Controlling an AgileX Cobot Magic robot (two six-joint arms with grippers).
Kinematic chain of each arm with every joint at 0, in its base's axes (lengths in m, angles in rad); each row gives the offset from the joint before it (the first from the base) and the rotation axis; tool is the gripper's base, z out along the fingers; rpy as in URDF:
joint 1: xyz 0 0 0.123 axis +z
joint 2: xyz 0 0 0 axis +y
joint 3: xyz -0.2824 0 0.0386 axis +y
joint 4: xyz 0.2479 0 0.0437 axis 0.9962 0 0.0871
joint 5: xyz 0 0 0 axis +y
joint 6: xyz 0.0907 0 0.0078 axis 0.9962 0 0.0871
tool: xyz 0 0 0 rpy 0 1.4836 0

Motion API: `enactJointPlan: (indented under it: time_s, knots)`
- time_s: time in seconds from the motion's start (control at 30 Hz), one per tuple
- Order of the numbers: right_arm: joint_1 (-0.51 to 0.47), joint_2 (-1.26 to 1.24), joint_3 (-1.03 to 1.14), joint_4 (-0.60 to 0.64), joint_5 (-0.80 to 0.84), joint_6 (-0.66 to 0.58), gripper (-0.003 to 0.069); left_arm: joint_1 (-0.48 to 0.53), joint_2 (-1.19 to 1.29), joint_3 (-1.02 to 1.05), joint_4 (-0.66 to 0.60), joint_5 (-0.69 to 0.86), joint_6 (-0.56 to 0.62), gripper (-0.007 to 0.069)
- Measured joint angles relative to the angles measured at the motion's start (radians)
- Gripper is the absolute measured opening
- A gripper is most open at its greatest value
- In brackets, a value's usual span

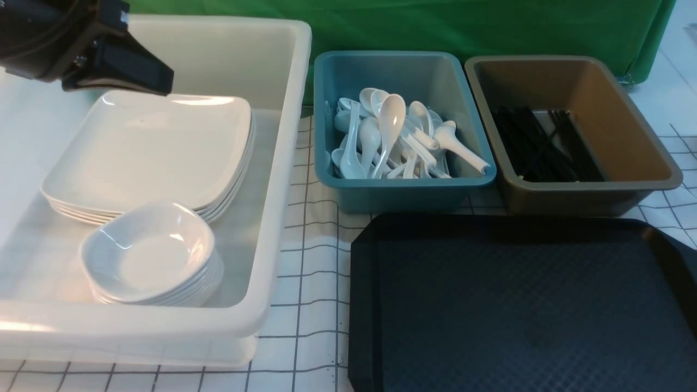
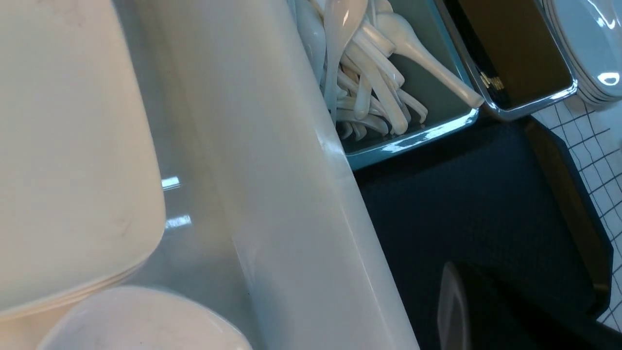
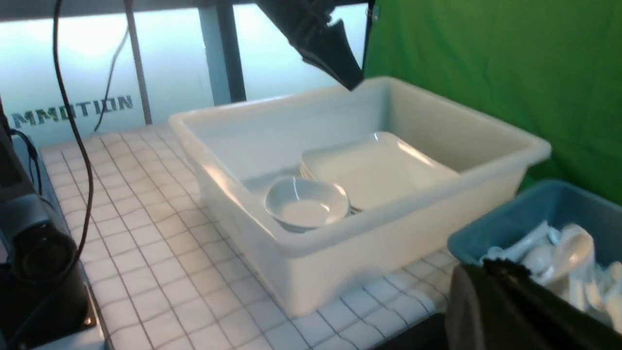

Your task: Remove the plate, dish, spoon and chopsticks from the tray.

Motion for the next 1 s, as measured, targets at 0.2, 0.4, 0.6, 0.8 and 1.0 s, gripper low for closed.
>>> enactJointPlan:
  time_s: [0.2,0.4,0.6,0.8,1.0]
  knots:
    - [0.0,0.027,0.129,0.003,-0.29,-0.005,0.0037,-0.002,0.0,0.0,0.034,0.0,-0.007,0.0004]
    - [0.0,0.027,0.138,0.003,-0.308,-0.005,0.0047,-0.003,0.0,0.0,0.103,0.001,-0.007,0.0004]
    - [0.0,0.027,0.138,0.003,-0.308,-0.005,0.0057,-0.003,0.0,0.0,0.149,0.046,-0.097,0.0004]
    - [0.0,0.027,0.138,0.003,-0.308,-0.005,0.0068,-0.003,0.0,0.0,0.152,0.048,-0.201,0.0004]
    - [0.0,0.027,0.138,0.009,-0.308,-0.005,0.0078,-0.003,0.0,0.0,0.152,0.048,-0.232,0.0004]
